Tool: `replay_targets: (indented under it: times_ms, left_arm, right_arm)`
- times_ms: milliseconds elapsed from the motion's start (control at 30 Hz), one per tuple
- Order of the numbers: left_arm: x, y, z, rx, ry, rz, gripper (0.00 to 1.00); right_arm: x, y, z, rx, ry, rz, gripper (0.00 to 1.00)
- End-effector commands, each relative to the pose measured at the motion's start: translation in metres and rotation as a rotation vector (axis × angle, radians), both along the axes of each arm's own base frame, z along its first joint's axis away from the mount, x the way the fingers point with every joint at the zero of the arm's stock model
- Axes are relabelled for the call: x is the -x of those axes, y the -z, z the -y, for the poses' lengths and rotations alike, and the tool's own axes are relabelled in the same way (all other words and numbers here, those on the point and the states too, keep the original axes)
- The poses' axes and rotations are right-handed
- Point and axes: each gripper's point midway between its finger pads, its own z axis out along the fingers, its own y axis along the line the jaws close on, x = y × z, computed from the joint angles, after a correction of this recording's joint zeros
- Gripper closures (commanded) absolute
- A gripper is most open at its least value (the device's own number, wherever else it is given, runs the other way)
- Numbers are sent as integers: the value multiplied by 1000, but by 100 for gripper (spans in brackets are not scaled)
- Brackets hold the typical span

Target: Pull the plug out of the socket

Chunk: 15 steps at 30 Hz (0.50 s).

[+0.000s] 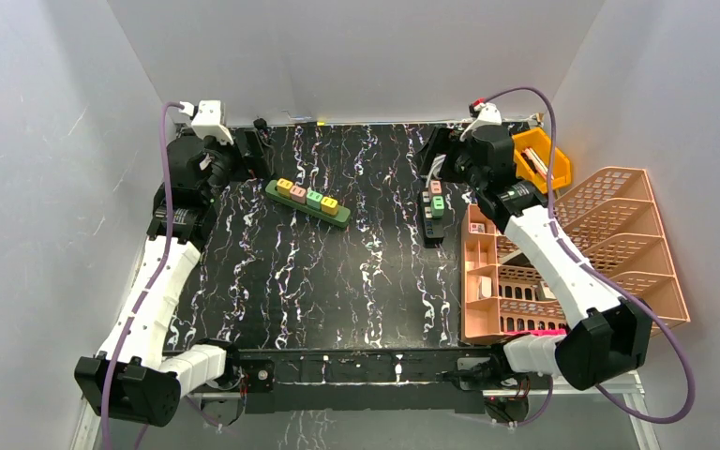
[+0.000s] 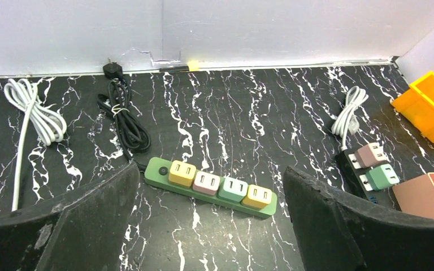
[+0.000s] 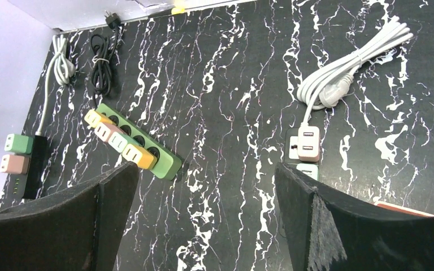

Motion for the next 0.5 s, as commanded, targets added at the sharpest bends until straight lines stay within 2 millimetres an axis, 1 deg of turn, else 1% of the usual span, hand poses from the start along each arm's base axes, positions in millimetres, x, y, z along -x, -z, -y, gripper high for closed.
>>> replay_targets:
  times_ms: [0, 100, 200, 267, 400, 467]
  left_arm:
    - [7, -14, 7, 27, 39, 48, 2]
    - [8, -20, 2, 25, 13, 85, 2]
    - [6, -26, -13, 26, -77, 108, 2]
    - [6, -28, -18, 14, -101, 118, 2]
    - [6, -31, -18, -7, -90, 124, 2]
    - [7, -31, -14, -14, -66, 129, 2]
  right_arm:
    - [-1, -20, 6, -36, 42, 87, 2]
    - [2, -19, 3, -53, 13, 123, 1]
    - [0, -16, 1, -55, 9, 118, 2]
    - [-3, -10, -2, -53, 7, 99, 2]
    - [-10, 4, -5, -29, 4, 46, 2]
    - [-15, 11, -1, 6, 20, 28, 2]
